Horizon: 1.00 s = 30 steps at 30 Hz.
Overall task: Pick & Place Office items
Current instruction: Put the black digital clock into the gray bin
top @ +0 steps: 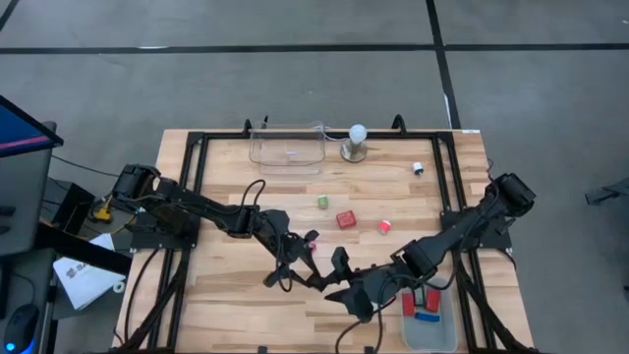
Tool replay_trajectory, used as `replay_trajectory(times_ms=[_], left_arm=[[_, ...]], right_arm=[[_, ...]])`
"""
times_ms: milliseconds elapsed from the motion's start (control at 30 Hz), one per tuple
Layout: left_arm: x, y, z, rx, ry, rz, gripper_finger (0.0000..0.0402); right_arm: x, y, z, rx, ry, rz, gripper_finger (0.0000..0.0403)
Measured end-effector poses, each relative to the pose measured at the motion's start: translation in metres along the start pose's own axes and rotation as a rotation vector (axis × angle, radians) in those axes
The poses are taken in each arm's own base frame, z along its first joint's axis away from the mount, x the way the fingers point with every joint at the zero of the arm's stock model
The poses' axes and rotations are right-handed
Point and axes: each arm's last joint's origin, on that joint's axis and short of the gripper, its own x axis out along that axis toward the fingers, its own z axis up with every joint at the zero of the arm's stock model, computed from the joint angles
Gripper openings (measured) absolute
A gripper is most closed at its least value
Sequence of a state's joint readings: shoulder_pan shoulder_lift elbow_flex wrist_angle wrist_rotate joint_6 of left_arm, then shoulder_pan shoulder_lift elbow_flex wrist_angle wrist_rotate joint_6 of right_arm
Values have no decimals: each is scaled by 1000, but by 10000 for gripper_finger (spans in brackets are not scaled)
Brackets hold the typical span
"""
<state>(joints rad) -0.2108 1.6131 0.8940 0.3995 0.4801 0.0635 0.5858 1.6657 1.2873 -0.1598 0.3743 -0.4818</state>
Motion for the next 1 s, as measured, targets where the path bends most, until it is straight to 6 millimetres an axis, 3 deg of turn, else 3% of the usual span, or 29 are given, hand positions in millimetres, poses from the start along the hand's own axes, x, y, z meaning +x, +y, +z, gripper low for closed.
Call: replay_trajectory(times_ms=[433,867,1000], left_arm=[[0,0,1,3,-6,0,162],[0,1,1,4,-9,-4,170],[-1,1,1,12,-12,-1,179]], right_arm=[[4,-10,-5,-7,0,0,150],[3,-6,-3,-70,-13,16,58],[2,-3,-1,-69,-16,15,55]])
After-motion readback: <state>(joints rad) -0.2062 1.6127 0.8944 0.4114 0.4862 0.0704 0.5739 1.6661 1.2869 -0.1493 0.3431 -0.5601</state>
